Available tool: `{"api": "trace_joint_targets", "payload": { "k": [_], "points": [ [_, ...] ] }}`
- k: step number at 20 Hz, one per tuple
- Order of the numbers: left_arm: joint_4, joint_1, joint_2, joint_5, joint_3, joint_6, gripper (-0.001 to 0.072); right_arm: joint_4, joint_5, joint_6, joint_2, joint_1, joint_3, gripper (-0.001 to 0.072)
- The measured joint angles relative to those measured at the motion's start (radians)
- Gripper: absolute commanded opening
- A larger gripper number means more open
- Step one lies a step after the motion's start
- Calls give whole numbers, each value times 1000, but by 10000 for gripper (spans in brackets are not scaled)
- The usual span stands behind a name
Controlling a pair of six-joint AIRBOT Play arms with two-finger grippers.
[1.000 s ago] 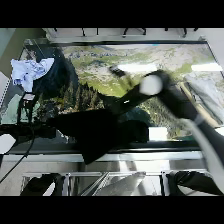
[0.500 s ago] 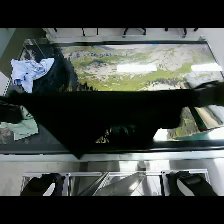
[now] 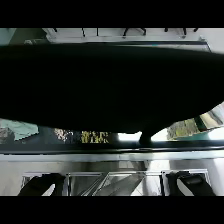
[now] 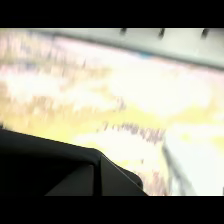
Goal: Fold the shirts.
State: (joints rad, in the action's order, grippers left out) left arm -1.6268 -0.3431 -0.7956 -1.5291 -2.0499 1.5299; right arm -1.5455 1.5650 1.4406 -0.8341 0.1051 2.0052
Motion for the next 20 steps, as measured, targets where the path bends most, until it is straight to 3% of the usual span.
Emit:
{"api": "trace_joint_targets", "payload": {
  "k": [5,10,15,20],
  "points": [
    [-89,7,-181,-26,96,-88,16,-8,-57,2,-229,-2,55,20],
    [-130,91,-378,140,361,-126,17,-4,-111,67,-510,-16,-58,20],
    [-37,172,-602,304,480,-146,17,0,-186,115,-756,-39,-112,19],
    [9,189,-735,345,462,-156,16,1,-266,120,-885,-57,-122,20]
  ]
}}
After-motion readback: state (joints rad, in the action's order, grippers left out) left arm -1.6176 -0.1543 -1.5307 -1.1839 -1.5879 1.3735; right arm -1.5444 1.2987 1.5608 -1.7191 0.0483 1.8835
